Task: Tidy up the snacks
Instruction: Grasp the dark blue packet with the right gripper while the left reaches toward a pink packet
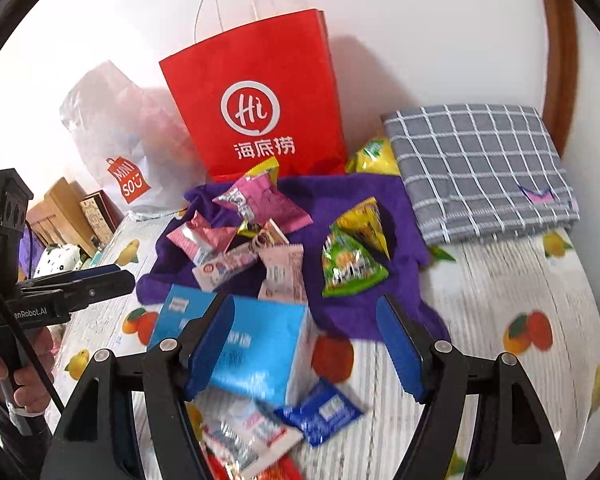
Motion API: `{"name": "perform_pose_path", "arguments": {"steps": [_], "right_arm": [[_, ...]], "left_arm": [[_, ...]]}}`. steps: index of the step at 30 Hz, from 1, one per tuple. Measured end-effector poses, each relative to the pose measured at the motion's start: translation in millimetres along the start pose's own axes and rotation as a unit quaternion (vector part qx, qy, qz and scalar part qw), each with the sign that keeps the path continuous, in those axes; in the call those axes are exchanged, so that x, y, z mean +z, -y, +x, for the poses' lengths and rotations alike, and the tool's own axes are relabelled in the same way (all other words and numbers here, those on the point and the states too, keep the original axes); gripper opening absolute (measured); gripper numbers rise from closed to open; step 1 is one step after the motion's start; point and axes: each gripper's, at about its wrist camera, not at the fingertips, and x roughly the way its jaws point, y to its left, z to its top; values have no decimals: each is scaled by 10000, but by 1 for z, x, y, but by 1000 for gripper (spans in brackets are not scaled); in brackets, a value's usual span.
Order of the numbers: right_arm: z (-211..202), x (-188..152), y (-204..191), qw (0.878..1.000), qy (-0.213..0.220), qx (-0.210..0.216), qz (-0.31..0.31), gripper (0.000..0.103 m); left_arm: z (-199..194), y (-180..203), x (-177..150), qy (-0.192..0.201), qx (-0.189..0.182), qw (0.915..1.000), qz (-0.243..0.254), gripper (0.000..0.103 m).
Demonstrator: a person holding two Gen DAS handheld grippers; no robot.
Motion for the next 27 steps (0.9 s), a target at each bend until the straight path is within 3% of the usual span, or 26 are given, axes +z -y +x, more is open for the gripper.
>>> {"name": "perform_pose_path", "arguments": {"steps": [6,16,27], "right_arm": [[-9,-26,6,9997,-85,-223,63,67],[6,-72,11,9986,-426,-315,-46,67],[37,-91,3,9948,-869,-180,-499,67]], "left_arm": [[-17,4,-22,54,-10,10000,-13,66],[-21,4,-51,35,-64,9999,-127,66],[-16,-7,-69,-88,48,9995,-304,66]]}}
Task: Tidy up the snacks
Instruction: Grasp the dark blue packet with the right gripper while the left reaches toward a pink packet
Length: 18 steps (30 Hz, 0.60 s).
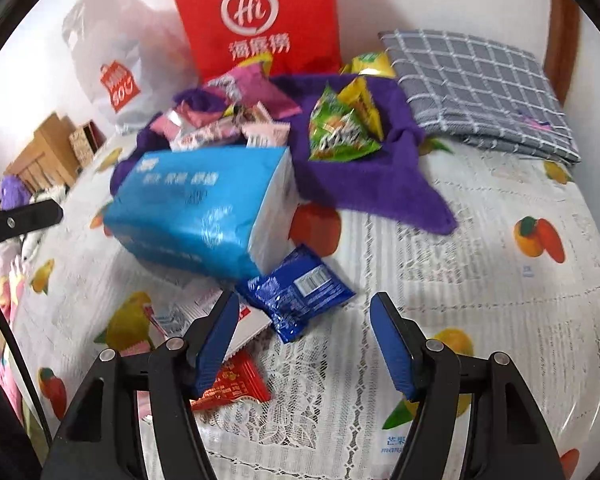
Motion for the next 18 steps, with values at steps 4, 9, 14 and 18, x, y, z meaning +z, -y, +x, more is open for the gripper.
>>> {"name": "perform_pose_path", "arguments": {"steps": [4,9,14,18], "right_arm": [[10,1,-4,9998,-39,-20,-188,68],[24,4,0,9995,-116,-135,-247,68],[31,7,-2,9990,-102,-152,-396,71],[37,9,-6,9984,-120,-124,-533,72]], "left_arm": [[0,-1,-3,-13,73,10000,-24,66],[1,-1,-8,24,65,10000,-48,66],[3,-2,-15,13,56,9999,-134,66],[5,0,-20,-1,8,9999,-122,66]]}}
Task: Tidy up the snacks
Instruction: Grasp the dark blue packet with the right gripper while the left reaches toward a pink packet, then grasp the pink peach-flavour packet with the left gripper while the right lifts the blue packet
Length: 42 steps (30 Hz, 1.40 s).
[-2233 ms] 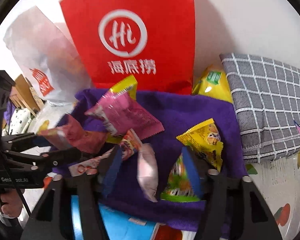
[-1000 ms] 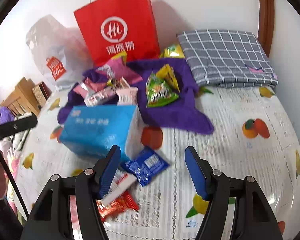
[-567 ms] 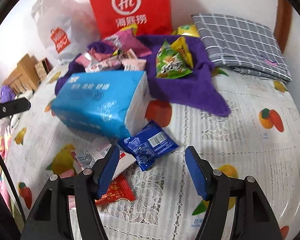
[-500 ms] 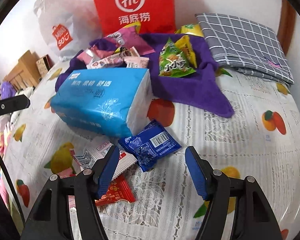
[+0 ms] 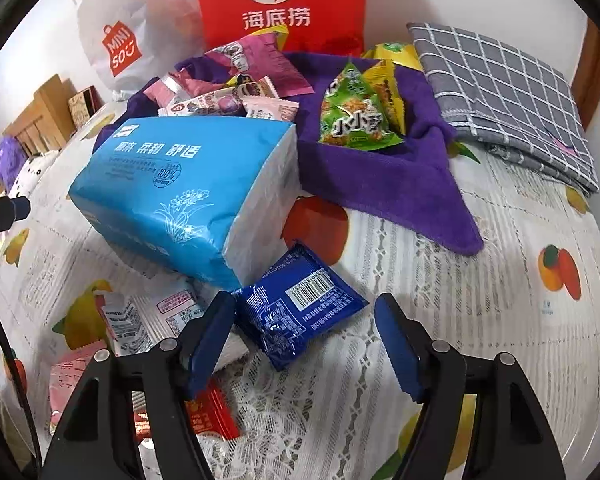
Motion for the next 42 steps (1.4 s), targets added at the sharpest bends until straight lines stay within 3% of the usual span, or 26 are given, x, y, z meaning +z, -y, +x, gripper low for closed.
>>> {"name": "perform_pose_path", "arguments": {"steps": [8,11,19,24,31,33,34,38,42], "right_arm": [[8,1,-4,10000,47,7,-56,76],[4,-2,-2,10000,63,10,12,64],[-13,-25,19,9978,-5,-92,657,63],[-22,-39,25,9971,-52,14,763,73],[-13,-40,11,9986,40,-375,373,75],[-14,-40,10,9988,118,-361,299,69],[-15,-40,10,9987,144,-370,317,58],[-19,-40,16,9984,133,-364,412,50],[-32,-46,21,9975,217,-303,599,48]], "left_arm": [[-3,0,-8,17,-52,10000,-3,66],[-4,-2,-11,24,-83,10000,-11,66],[-8,-10,-19,101,-142,9998,-89,66],[-8,-13,-24,101,-278,9995,-107,66],[-6,-12,-29,27,-322,9995,-63,66],[-7,-10,-33,4,-306,9995,-29,66],[-8,-10,-34,-5,-296,9996,-8,66],[-6,-2,-40,-90,-279,9995,74,66],[4,10,-47,-261,-346,9990,129,66]]}}
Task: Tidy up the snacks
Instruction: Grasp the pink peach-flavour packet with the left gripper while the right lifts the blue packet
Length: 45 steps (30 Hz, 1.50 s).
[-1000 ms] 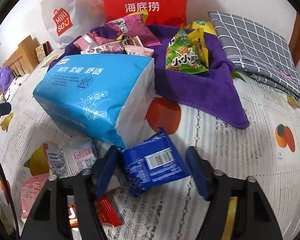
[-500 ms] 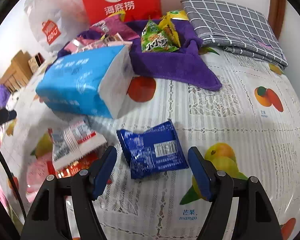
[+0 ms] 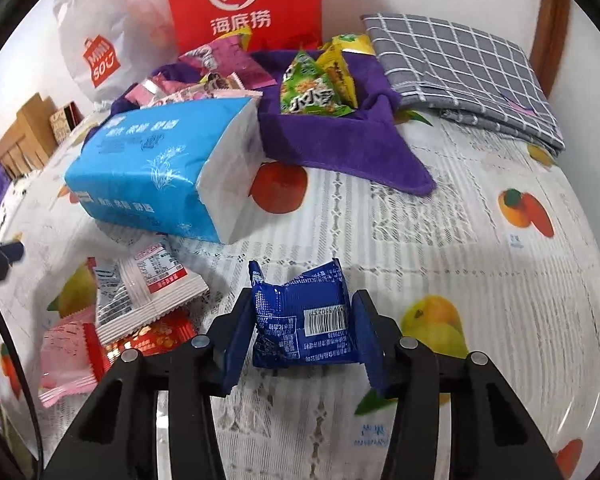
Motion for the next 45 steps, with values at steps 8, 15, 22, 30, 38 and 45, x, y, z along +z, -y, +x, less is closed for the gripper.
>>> {"name": "perform_pose_path", "arguments": {"steps": [8,15,22,30,38,45], "right_arm": [[-33,-7,20,9988,346,-40,336,49],[-49,-20,22,9983,530,-48,215,49],[-58,-32,21,9978,596,50,273,49],[-58,-40,20,9978,544,59,366,49],[-58,-44,16,9980,547,46,312,49],[-57,-46,22,9973,547,121,473,49]], "left_arm": [[21,21,-12,-327,-149,9993,41,66],[32,38,-22,-514,-7,9985,176,66],[40,46,-28,-622,216,9973,324,66],[35,40,-35,-681,539,9952,457,66],[20,21,-41,-613,765,9942,436,66],[29,20,-39,-487,763,9944,547,65]]}}
